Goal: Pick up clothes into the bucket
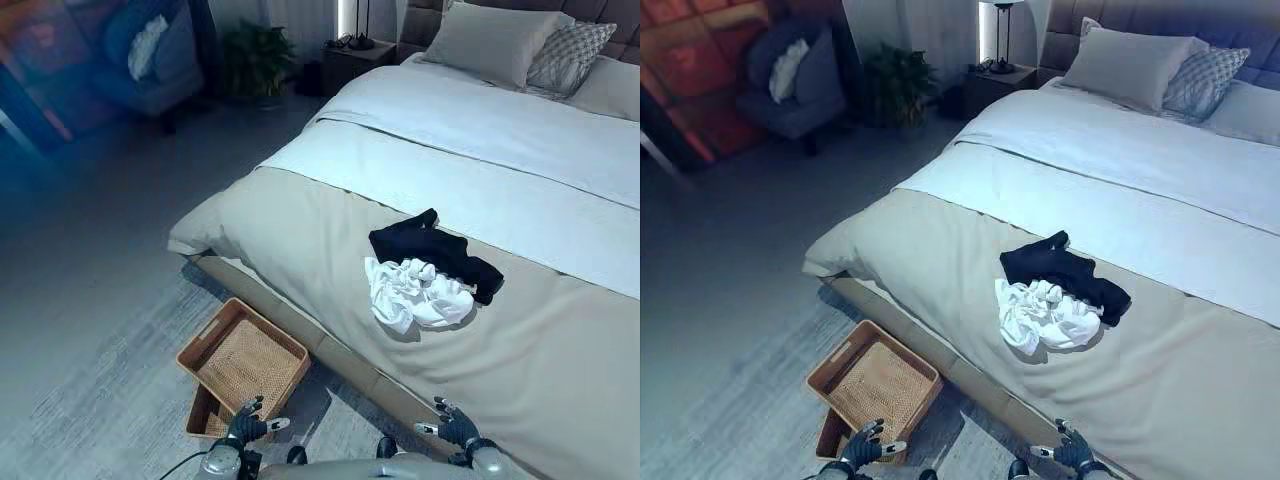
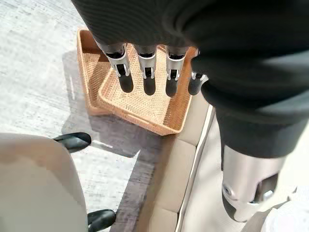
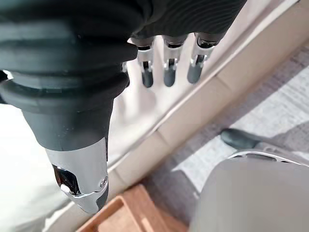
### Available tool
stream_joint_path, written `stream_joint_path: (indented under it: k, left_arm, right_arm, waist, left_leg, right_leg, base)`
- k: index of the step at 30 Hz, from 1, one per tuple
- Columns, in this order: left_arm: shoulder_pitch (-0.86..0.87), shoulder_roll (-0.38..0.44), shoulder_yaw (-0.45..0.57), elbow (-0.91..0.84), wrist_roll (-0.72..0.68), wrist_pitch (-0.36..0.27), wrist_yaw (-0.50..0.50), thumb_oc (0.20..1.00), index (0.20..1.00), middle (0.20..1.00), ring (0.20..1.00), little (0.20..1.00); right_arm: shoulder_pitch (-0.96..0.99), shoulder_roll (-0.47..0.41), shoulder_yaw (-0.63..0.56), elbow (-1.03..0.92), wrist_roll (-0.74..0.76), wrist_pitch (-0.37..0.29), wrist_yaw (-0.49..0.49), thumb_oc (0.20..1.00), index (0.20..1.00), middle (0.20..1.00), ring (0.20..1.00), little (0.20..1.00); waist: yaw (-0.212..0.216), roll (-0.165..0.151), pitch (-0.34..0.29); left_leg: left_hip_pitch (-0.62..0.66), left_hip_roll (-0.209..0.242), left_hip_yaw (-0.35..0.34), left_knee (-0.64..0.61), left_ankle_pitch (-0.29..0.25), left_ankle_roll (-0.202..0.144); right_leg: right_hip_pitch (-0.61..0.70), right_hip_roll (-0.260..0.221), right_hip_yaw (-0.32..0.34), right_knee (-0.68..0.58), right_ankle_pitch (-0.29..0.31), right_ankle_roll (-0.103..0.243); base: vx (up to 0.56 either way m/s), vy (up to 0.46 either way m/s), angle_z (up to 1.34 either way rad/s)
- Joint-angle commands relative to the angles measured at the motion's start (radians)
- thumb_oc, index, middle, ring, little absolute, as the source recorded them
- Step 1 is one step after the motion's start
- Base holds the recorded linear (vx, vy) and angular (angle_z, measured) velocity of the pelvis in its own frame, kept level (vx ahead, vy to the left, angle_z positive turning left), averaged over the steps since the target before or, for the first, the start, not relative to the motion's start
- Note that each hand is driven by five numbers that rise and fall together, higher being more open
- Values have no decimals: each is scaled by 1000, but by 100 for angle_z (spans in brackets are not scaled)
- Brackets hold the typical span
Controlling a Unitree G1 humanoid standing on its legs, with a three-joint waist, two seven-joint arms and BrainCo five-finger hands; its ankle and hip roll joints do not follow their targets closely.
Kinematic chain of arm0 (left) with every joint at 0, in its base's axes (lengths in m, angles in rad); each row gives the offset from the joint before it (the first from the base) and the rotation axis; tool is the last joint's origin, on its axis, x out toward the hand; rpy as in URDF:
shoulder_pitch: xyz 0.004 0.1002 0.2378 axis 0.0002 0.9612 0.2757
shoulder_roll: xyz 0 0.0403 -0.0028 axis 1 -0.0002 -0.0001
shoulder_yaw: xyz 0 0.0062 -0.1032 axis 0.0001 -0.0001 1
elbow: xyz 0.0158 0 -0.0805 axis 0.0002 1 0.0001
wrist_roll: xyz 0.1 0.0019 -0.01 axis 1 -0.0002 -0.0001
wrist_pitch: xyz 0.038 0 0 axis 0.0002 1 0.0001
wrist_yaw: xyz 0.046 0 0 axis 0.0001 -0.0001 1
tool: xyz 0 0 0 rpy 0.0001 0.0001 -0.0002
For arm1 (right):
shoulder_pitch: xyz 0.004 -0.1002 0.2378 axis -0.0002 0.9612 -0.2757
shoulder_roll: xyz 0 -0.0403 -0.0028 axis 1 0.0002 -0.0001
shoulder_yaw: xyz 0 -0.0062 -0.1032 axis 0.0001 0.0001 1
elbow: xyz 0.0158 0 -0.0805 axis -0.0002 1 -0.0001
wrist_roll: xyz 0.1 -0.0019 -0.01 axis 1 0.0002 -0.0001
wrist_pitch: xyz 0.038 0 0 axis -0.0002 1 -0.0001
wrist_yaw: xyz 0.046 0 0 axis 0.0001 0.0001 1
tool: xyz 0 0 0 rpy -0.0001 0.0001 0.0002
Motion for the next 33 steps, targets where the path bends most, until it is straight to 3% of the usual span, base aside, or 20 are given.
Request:
stream_joint_path:
  k: [1,10,17,20,24,28,29,30,31,33]
  left_arm:
    - [-72,-2,-1,33,-2,-12,-6,1000,1000,1000,1000,1000]
    - [-76,-4,-5,38,17,-16,20,1000,1000,1000,1000,1000]
    - [-71,0,-12,10,35,-21,50,1000,1000,1000,1000,1000]
    - [-72,2,-28,-15,48,-27,64,1000,1000,1000,1000,1000]
    - [-83,2,-32,-11,51,-29,66,1000,1000,1000,1000,1000]
    - [-106,9,-46,-33,32,-45,85,1000,1000,1000,1000,1000]
    - [-107,9,-46,-33,32,-45,85,1000,1000,1000,1000,1000]
    - [-121,12,-60,-41,25,-50,103,1000,1000,1000,1000,1000]
    - [-121,12,-60,-41,25,-50,103,1000,1000,1000,1000,1000]
    - [-130,23,-87,-83,-1,-64,133,1000,1000,1000,1000,1000]
  right_arm:
    - [-62,7,44,16,-22,-2,4,1000,1000,1000,1000,1000]
    - [-72,8,43,-46,-4,-17,-21,1000,1000,1000,1000,1000]
    - [-134,-52,13,-397,39,-67,-65,1000,1000,1000,1000,1000]
    - [-183,-82,-57,-579,140,-108,-89,1000,1000,1000,1000,1000]
    - [-230,-118,-122,-688,167,-136,-115,1000,1000,1000,1000,1000]
    - [-387,-189,-237,-698,61,-160,-294,1000,1000,1000,1000,1000]
    - [-388,-189,-236,-698,61,-160,-294,1000,1000,1000,1000,1000]
    - [-458,-230,-261,-649,-38,-141,-399,1000,1000,1000,1000,1000]
    - [-459,-230,-260,-649,-38,-141,-399,1000,1000,1000,1000,1000]
    - [-570,-303,-260,-523,-136,-91,-519,1000,1000,1000,1000,1000]
  waist:
    - [-2,-60,21]
    - [-1,-64,29]
    - [8,-62,46]
    - [15,-64,62]
    - [19,-61,77]
    - [28,-42,126]
    - [28,-42,125]
    - [35,-32,146]
    - [34,-32,146]
    - [48,-12,181]
  left_leg:
    - [-14,-53,-15,63,-77,21]
    - [-17,-51,-18,61,-73,20]
    - [-32,-49,-22,59,-64,20]
    - [-50,-50,-35,58,-54,22]
    - [-72,-51,-47,57,-44,21]
    - [-143,-55,-63,61,-20,19]
    - [-144,-56,-63,61,-20,19]
    - [-174,-58,-70,62,-9,19]
    - [-175,-58,-70,63,-9,19]
    - [-213,-60,-77,66,3,19]
  right_leg:
    - [54,-37,-26,55,-93,29]
    - [53,-35,-29,53,-93,27]
    - [35,-36,-35,59,-88,29]
    - [21,-37,-47,66,-88,29]
    - [-1,-41,-59,80,-89,27]
    - [-87,-51,-71,125,-89,25]
    - [-89,-52,-71,125,-89,25]
    - [-126,-56,-75,147,-91,24]
    - [-127,-57,-75,148,-91,24]
    - [-177,-65,-77,179,-94,22]
  base:
    - [427,24,12]
    - [0,0,0]
    - [0,0,0]
    - [-24,-13,6]
    - [-43,-14,13]
    - [-107,1,16]
    - [-92,13,10]
    - [-52,2,3]
    - [-85,9,7]
    - [-88,28,7]
